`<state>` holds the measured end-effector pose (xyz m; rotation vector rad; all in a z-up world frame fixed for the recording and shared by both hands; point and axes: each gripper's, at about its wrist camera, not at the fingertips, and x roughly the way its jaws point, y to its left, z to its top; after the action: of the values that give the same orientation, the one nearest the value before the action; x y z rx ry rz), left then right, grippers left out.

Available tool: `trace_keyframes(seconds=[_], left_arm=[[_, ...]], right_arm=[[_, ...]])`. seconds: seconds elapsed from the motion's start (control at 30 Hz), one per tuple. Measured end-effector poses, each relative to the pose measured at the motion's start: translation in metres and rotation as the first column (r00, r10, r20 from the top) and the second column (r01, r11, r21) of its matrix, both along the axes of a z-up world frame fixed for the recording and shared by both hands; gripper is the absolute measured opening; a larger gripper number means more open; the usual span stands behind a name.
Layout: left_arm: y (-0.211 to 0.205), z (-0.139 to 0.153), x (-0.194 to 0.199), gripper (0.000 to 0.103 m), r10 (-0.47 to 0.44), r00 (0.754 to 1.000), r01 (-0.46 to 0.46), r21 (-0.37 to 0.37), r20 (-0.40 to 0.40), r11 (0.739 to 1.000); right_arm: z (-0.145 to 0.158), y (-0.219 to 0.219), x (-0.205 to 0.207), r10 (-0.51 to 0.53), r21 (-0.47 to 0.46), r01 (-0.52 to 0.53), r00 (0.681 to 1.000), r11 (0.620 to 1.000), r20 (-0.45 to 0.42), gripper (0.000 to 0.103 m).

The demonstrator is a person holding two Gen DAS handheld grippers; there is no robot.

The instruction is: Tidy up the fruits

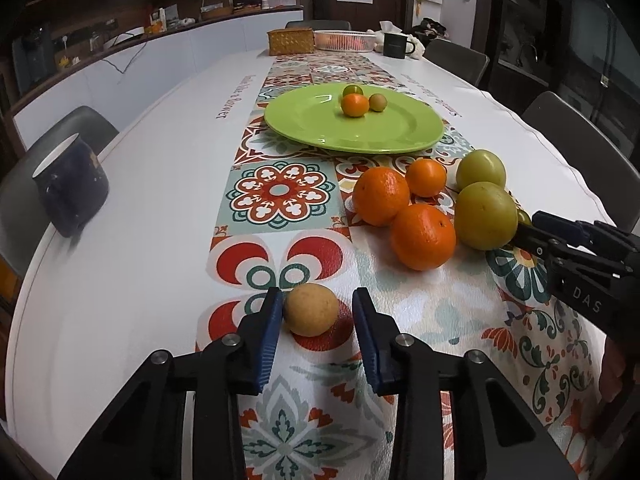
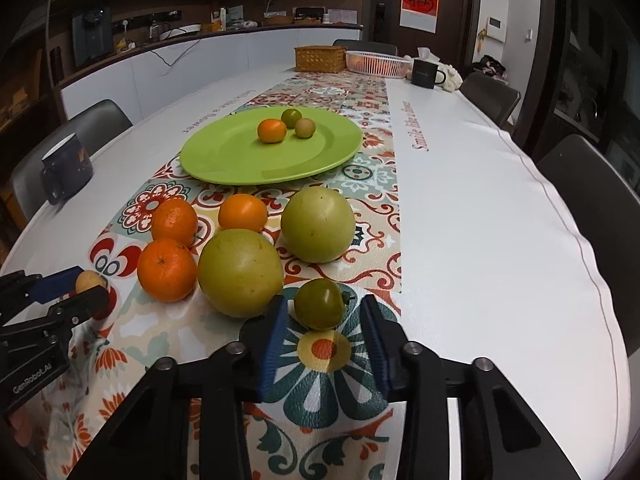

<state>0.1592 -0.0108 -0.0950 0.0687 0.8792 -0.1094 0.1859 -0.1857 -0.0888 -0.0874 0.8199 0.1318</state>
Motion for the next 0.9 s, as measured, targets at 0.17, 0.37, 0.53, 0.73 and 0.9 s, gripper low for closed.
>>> trace_keyframes(seconds=[0.17, 0.37, 0.53, 0.73, 0.9], left_arm=[[-0.001, -0.001, 0.000, 0.029, -0.009, 1.000, 0.009, 0.000, -0.005, 1.000], [-0.001, 0.003, -0.003, 0.029, -0.019, 1.000, 0.019, -0.002, 0.005, 1.000], [-0.004, 0.011, -0.009, 0.029, -0.036, 0.999, 0.036, -0.003, 0.025, 0.999], [-0.006, 0.017, -0.017, 0.029, -0.050, 0.998, 0.050, 0.005, 0.039, 0.999], [-0.007, 0.018, -0.018, 0.029, -0.057, 0.997, 0.057, 0.006, 0.043, 0.998]], right_arm=[[-0.001, 0.000, 0.003, 0.006, 0.005, -0.006, 1.000, 1.000, -0.008, 0.029], [0.004, 0.000, -0.003, 0.001, -0.001, -0.001, 1.000, 1.000, 0.006, 0.027], [0.012, 0.000, -0.011, 0.005, -0.011, -0.005, 1.000, 1.000, 0.025, 0.021], [0.010, -0.003, -0.014, 0.007, 0.015, -0.007, 1.000, 1.000, 0.012, 0.020], [0.003, -0.005, -0.009, 0.012, 0.064, -0.010, 0.999, 0.998, -0.032, 0.030]])
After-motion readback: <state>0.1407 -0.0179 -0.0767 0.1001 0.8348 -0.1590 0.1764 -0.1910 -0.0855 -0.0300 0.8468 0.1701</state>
